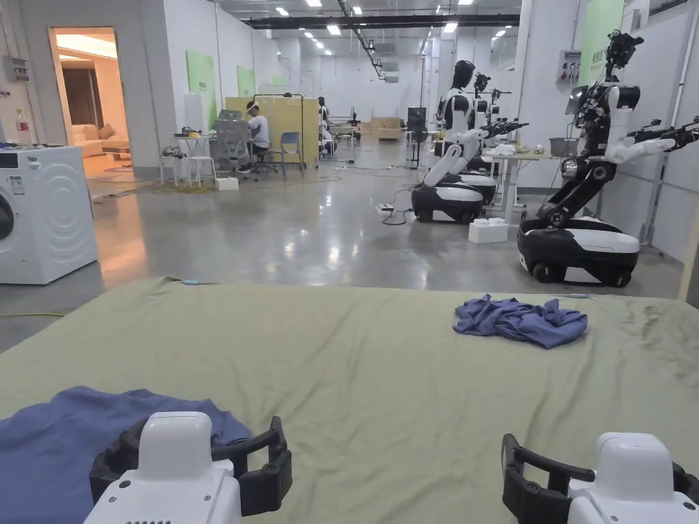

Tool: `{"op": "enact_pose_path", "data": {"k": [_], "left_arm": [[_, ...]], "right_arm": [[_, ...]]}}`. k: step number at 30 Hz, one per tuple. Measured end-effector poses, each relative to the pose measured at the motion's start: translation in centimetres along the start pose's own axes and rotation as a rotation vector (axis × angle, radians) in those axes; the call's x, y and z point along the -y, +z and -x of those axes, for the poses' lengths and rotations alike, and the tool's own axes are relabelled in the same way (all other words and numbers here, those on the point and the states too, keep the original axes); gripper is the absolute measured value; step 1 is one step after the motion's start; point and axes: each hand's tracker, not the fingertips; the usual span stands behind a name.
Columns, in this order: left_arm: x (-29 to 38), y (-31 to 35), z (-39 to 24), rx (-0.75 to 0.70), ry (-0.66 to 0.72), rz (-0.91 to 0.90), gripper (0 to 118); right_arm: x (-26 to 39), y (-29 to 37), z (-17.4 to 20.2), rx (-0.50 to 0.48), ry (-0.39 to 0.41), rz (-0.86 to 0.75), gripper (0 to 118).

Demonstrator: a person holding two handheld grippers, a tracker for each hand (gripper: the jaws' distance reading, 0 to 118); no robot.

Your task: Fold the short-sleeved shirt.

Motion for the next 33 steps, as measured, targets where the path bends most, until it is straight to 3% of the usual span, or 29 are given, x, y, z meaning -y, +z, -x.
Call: {"op": "enact_pose_path", "data": {"k": [33], "left_arm": [[0.0,0.0,-0.3,0.027,0.039,0.020,118]], "right_arm": [[-1.1,0.2,-0.1,0.032,0.012,-0.004,118]]}}
